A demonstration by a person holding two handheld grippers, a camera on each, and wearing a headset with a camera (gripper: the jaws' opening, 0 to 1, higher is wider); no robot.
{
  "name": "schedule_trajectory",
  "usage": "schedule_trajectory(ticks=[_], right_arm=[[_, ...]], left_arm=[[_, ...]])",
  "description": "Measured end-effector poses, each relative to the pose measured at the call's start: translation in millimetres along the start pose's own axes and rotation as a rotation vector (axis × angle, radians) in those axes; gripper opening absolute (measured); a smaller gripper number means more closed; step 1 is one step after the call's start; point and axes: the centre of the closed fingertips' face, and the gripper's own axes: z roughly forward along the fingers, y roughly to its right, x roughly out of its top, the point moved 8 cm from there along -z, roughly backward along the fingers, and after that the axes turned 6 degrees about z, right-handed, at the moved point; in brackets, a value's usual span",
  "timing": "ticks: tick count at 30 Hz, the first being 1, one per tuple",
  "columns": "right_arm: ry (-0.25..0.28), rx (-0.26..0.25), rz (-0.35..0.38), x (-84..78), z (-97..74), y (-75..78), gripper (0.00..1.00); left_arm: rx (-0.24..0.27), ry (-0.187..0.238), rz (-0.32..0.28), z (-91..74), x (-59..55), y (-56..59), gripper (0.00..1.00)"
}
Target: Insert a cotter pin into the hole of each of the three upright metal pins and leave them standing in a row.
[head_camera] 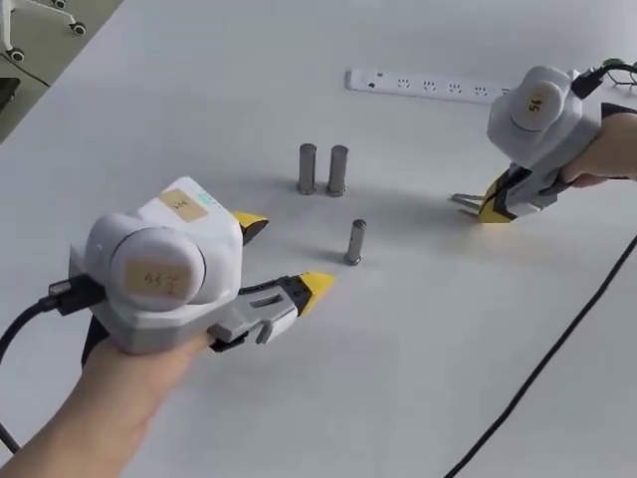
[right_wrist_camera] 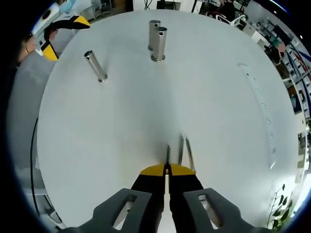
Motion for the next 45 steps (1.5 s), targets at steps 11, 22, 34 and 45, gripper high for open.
schedule_trajectory(ticks=[11, 22, 34, 45], right_arm=[[0.085, -0.033, -0.051, 1.2, -17.5, -15.9, 0.00], [0.190, -0.043, -0.163, 23.6, -43.1, -88.3, 0.00], [0.304, -0.026, -0.315, 58.1, -60.9, -146.0, 0.00], [0.362, -0.027, -0.464, 80.8, -70.4, -169.6, 0.00]], left_arm=[[-0.021, 0.013, -0.025, -4.4, 6.4, 5.0, 0.44], [-0.102, 0.029, -0.079, -8.7, 16.2, 14.8, 0.39], [-0.220, 0.017, -0.137, -3.1, 22.6, 35.1, 0.34], [-0.268, 0.039, -0.284, -3.9, 23.6, 38.5, 0.19]])
